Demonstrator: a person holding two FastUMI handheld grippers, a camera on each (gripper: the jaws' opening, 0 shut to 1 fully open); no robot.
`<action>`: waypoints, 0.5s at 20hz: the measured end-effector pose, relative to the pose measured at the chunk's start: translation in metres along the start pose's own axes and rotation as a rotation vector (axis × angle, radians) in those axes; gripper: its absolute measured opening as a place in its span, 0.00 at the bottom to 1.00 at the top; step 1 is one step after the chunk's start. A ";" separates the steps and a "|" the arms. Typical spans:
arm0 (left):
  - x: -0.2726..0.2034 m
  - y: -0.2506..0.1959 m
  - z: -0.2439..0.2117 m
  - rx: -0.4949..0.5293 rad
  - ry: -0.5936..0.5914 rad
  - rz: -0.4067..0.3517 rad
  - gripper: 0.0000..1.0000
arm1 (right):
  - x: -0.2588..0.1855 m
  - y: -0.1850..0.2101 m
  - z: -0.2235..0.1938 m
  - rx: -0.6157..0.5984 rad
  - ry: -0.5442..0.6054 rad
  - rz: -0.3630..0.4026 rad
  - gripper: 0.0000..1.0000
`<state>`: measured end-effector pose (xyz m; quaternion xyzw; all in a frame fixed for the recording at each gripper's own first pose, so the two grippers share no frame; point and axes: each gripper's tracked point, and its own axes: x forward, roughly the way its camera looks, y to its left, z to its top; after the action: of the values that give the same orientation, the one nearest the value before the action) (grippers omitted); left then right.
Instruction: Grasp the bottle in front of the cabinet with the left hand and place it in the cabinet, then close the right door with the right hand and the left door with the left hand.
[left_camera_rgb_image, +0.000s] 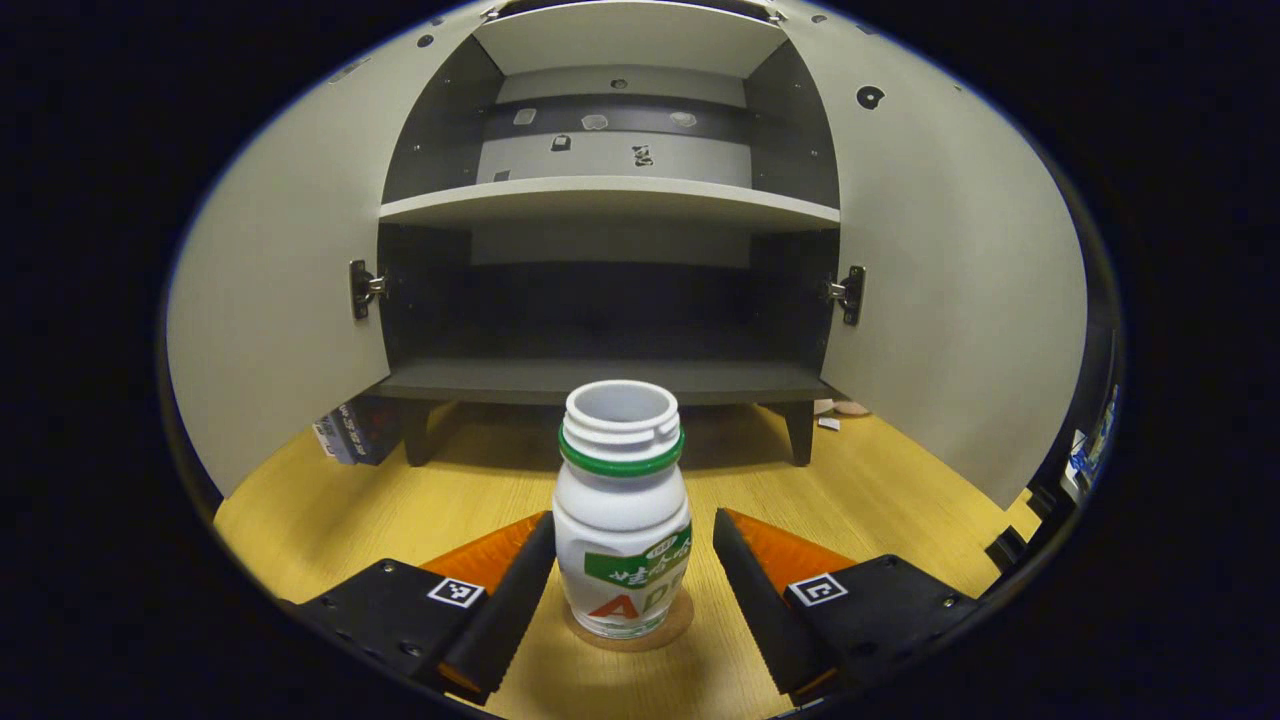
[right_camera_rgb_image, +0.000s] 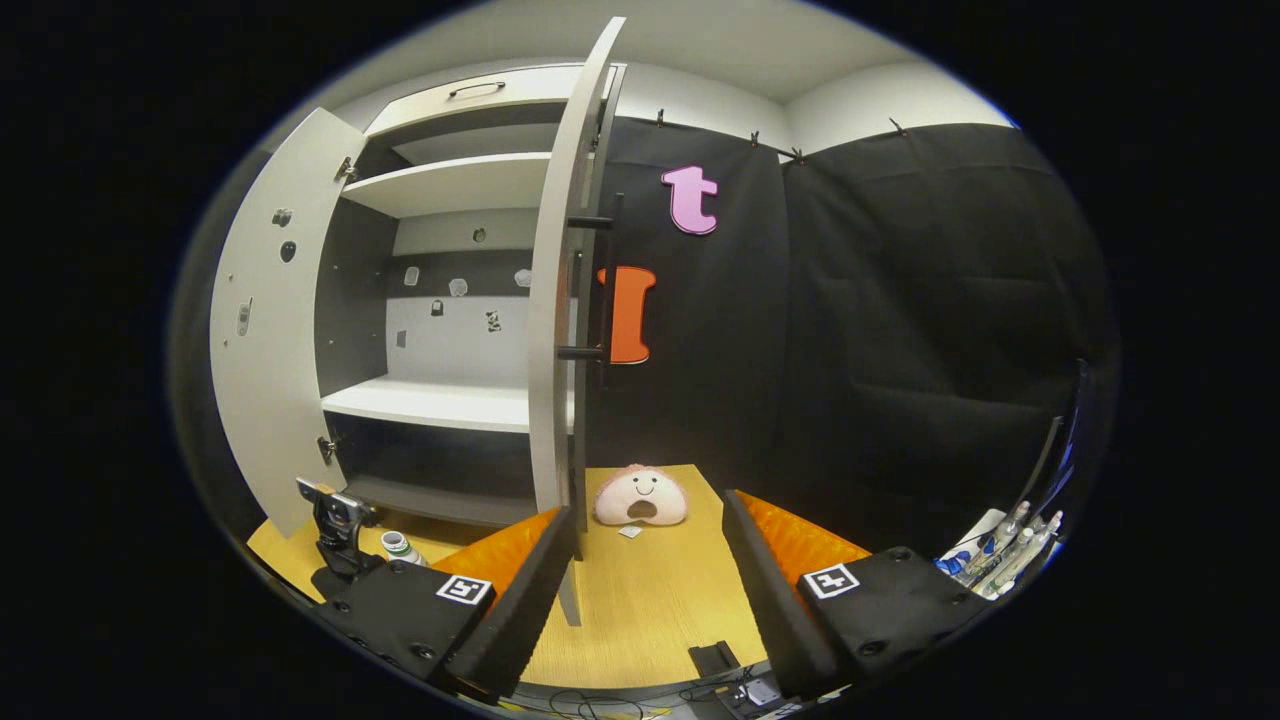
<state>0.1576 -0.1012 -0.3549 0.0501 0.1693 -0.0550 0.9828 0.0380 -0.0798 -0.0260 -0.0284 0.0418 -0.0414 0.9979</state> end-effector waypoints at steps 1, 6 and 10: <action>0.002 0.002 -0.005 0.001 0.015 0.005 0.95 | 0.003 -0.001 -0.001 0.000 0.003 0.000 0.97; 0.001 0.010 -0.007 -0.053 0.099 0.031 0.75 | 0.017 -0.001 -0.002 -0.014 0.009 0.020 0.97; -0.009 0.022 0.038 -0.104 0.086 0.058 0.75 | 0.026 0.005 -0.004 -0.019 0.011 0.053 0.97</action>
<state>0.1645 -0.0829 -0.3147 0.0063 0.2127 -0.0156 0.9770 0.0636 -0.0770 -0.0323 -0.0365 0.0484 -0.0147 0.9981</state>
